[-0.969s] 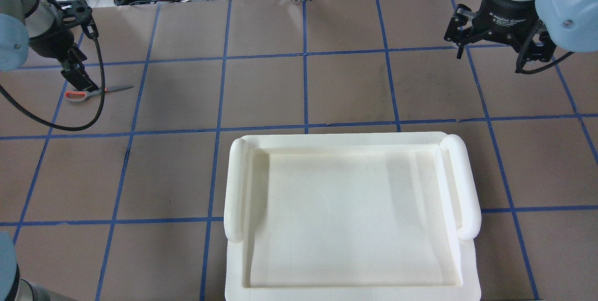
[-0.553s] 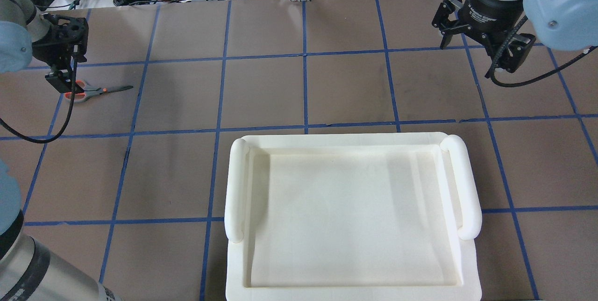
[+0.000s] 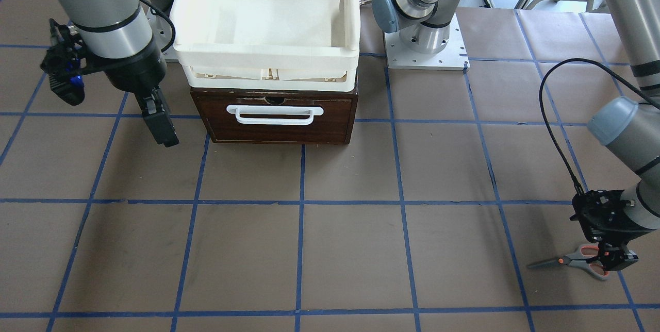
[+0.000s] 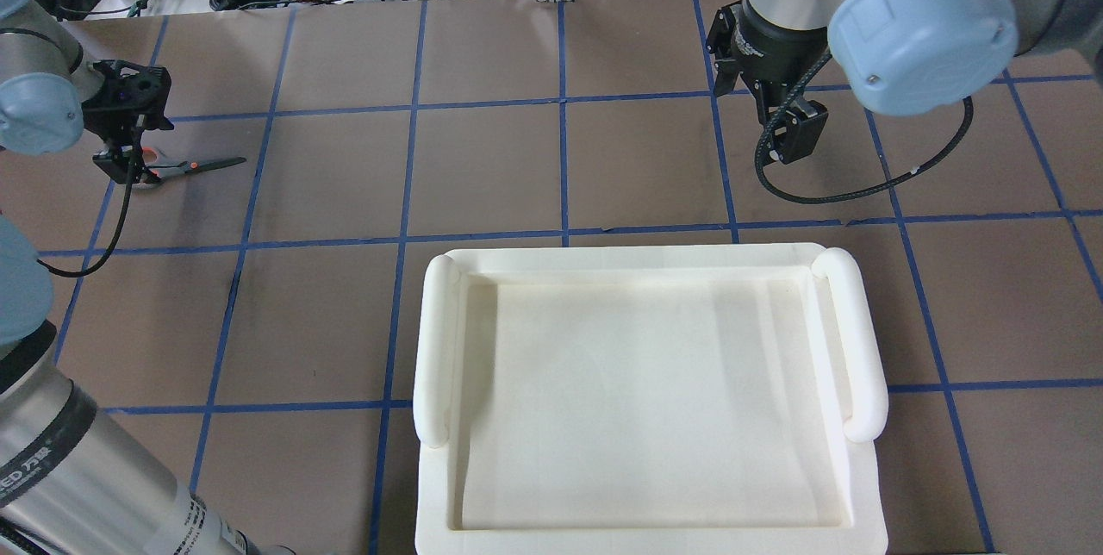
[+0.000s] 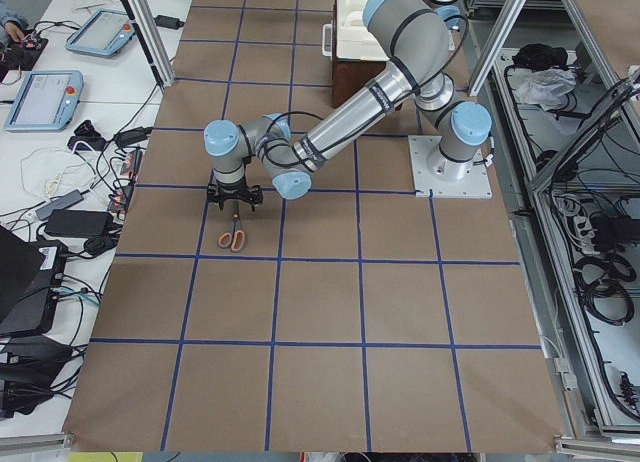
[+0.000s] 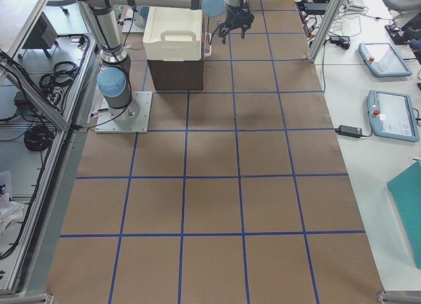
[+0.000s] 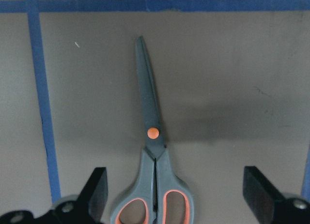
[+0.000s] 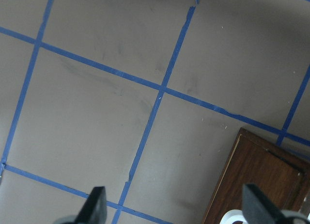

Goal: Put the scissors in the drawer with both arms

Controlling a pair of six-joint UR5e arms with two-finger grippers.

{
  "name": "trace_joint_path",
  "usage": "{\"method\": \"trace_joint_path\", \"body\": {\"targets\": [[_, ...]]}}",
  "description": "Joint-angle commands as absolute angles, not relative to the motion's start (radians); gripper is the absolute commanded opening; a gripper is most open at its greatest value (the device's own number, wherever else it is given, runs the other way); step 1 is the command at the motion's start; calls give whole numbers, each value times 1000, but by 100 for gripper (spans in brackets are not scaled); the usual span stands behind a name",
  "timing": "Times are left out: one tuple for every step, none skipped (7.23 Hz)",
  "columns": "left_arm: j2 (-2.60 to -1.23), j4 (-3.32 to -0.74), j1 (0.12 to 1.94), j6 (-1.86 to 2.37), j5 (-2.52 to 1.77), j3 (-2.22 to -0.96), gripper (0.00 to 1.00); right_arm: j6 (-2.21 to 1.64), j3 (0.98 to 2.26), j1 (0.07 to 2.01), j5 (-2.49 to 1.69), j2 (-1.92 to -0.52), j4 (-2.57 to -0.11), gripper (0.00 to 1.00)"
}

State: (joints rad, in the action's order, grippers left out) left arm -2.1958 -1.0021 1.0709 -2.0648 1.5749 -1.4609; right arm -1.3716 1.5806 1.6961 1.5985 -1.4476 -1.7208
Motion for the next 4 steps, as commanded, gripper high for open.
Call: {"method": "trace_joint_path", "body": {"targets": [[-2244, -999, 1068, -2158, 1548, -1437, 99, -1562, 1582, 1774, 1605, -1393, -1720, 100], [-2253, -999, 1068, -2149, 1549, -1433, 99, -1630, 1582, 1790, 1592, -1378, -1717, 100], [-2266, -999, 1065, -2149, 1552, -1431, 99, -1688, 1583, 1796, 1588, -1368, -1710, 100], [-2273, -997, 1063, -2151, 1562, -1427, 100, -1731, 1583, 1819, 1585, -1353, -1716, 100]]}}
